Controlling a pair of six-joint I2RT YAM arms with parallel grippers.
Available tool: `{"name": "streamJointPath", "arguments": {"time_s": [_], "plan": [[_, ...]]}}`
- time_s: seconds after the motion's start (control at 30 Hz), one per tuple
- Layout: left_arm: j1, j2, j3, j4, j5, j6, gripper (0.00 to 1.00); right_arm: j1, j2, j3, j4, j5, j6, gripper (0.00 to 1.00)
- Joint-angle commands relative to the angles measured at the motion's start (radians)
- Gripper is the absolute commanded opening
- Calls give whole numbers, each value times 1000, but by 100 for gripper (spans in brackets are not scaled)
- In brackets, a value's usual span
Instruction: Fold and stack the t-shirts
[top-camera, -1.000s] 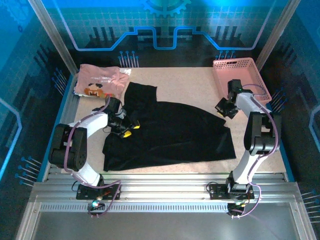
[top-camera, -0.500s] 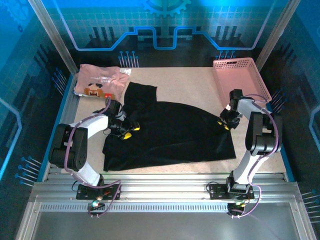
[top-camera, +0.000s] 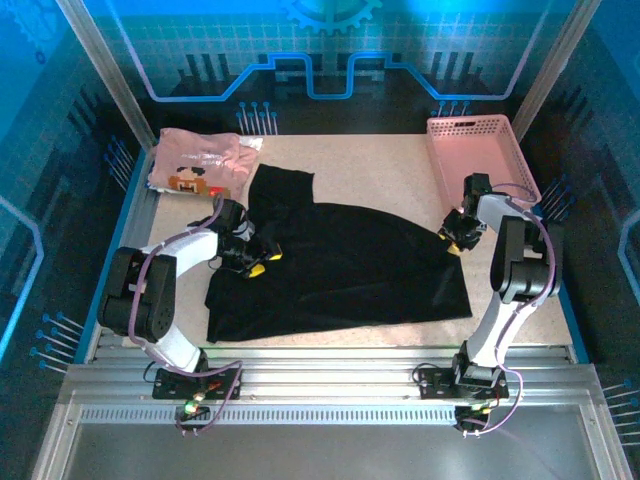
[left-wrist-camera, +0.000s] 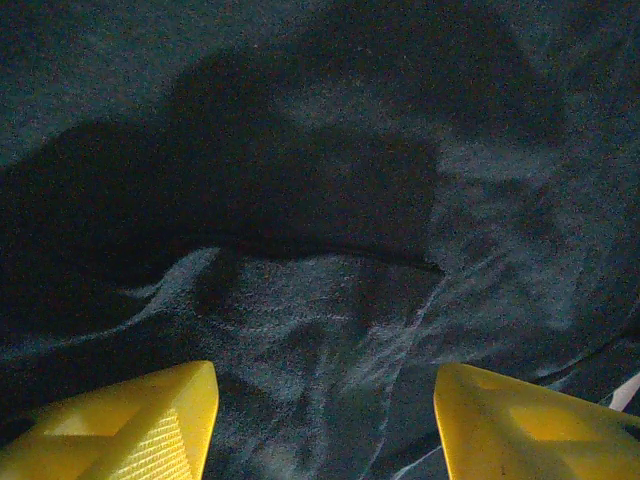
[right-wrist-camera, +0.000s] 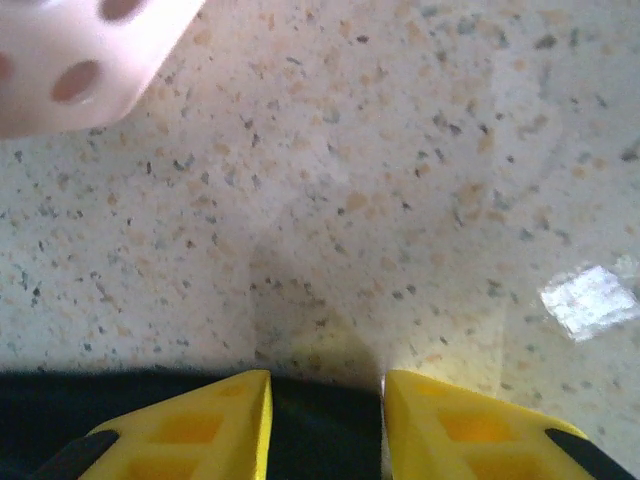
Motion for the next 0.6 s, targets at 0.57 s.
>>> {"name": "streamJointPath", "arguments": {"time_s": [0.57], "plan": [[-9, 65, 14, -10, -19, 17, 60, 40, 11, 203, 71, 37, -85, 0]]}}
